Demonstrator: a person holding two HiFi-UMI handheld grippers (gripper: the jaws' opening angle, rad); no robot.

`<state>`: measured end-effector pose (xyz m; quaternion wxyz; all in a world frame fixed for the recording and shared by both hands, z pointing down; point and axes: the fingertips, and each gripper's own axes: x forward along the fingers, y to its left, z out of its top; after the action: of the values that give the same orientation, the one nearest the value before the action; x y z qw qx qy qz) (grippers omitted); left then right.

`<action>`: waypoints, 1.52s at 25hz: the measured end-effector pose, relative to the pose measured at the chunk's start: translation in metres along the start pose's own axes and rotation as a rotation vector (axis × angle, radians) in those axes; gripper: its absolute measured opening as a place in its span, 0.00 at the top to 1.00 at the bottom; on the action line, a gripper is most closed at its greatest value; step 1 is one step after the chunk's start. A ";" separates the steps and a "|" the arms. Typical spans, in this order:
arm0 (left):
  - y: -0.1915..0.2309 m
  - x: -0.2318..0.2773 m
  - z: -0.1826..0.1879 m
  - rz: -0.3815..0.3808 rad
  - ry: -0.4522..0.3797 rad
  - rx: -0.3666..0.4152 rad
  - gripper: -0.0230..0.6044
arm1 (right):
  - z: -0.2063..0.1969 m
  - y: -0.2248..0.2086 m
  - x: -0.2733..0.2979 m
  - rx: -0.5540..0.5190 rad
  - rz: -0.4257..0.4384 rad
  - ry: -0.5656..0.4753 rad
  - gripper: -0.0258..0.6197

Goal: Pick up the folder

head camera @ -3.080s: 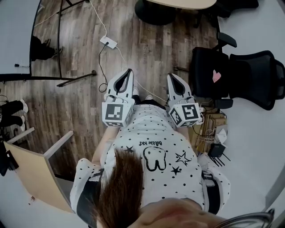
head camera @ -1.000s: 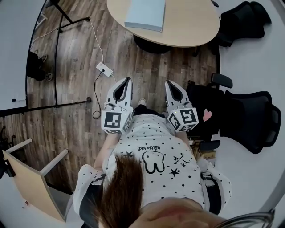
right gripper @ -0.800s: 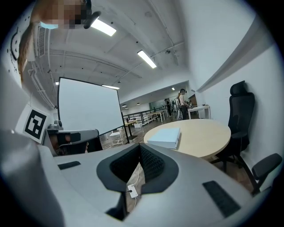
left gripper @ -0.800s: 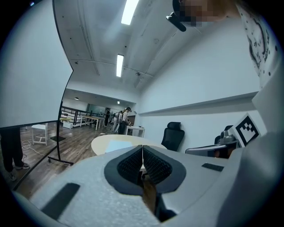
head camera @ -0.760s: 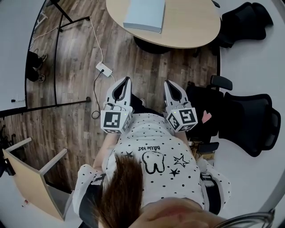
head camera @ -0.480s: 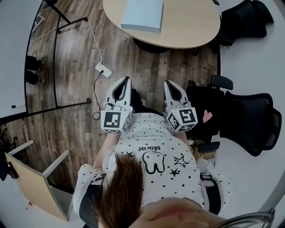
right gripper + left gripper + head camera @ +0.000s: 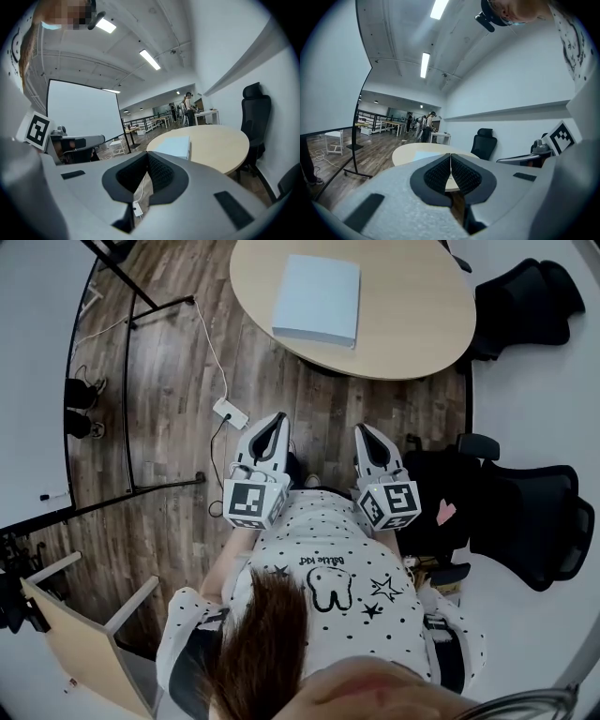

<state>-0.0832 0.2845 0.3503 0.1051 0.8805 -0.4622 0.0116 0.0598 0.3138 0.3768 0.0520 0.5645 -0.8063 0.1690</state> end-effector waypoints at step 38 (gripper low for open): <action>0.124 0.152 0.016 -0.002 0.068 -0.040 0.93 | 0.052 -0.056 0.186 -0.008 -0.022 0.054 0.95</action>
<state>-0.0986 0.0899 0.3744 0.1384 0.8777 -0.4576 0.0324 0.0510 0.1136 0.3911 0.0777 0.5685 -0.7989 0.1805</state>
